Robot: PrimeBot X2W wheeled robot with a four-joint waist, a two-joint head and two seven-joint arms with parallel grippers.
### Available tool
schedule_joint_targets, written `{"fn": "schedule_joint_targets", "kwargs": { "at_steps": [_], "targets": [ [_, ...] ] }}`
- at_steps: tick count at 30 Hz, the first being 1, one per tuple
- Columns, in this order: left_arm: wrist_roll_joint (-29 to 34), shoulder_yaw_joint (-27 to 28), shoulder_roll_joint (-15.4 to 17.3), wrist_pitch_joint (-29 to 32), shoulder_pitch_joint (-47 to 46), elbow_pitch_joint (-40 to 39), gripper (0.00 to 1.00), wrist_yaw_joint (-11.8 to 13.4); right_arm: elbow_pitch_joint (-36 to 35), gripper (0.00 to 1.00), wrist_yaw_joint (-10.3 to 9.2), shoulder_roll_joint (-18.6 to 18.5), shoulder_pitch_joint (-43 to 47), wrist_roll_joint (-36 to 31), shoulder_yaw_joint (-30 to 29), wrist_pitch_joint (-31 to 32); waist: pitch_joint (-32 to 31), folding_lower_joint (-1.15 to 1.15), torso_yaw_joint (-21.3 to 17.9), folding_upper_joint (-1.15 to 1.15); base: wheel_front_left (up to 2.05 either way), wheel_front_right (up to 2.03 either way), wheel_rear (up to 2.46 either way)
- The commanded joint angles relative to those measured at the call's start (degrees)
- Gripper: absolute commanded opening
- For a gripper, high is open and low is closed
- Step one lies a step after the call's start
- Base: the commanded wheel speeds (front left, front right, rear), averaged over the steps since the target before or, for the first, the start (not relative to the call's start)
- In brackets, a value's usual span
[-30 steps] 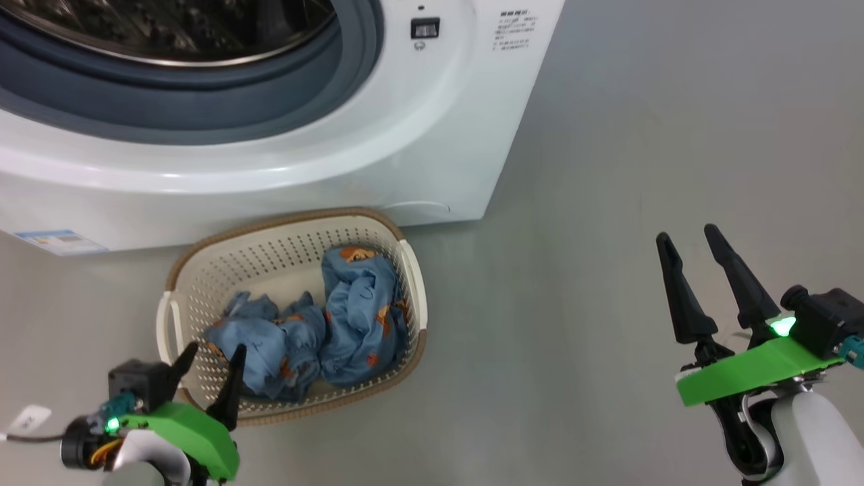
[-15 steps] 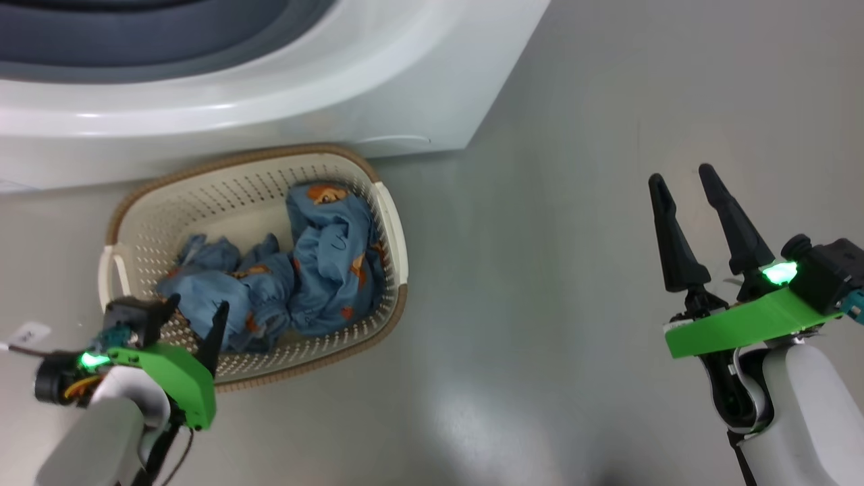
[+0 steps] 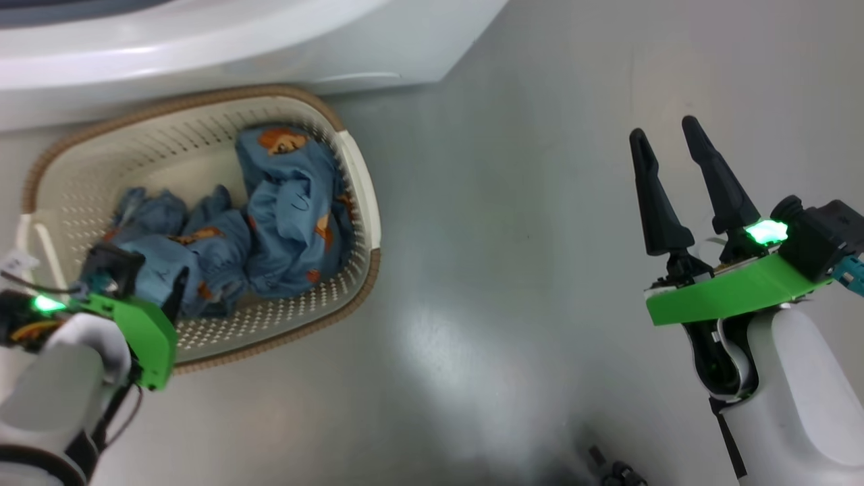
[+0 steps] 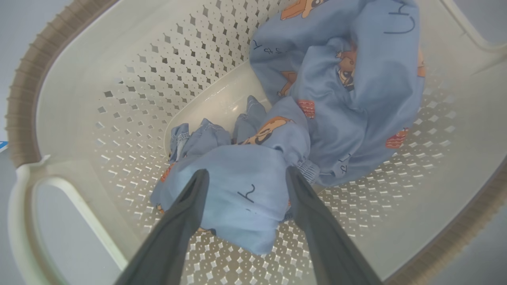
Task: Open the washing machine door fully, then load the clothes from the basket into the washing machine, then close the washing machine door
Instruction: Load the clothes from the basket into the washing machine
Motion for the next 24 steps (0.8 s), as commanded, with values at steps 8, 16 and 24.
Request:
{"fn": "schedule_joint_targets", "kwargs": {
  "at_steps": [8,16,24],
  "targets": [
    [-2.2,-4.5,3.7,0.0,-4.5,3.4,1.0,-0.1,-1.7,1.0,0.09,1.0,-0.5,-0.6,2.3,-0.7,4.3,0.0,-2.1,0.0,0.0,0.0,0.0],
    [-4.0,-10.3,5.4,1.1,-7.0,4.9,1.0,-0.1,-1.8,1.0,0.09,1.9,-1.5,-0.5,3.9,-0.7,5.9,0.0,-3.5,0.0,0.0,0.0,0.0],
    [-5.6,-14.1,6.1,1.7,-8.5,5.9,1.0,-0.1,-2.0,1.0,0.09,2.6,-1.8,-0.4,5.0,-0.7,6.8,0.0,-4.8,0.0,0.0,0.0,0.0]
  ]
}}
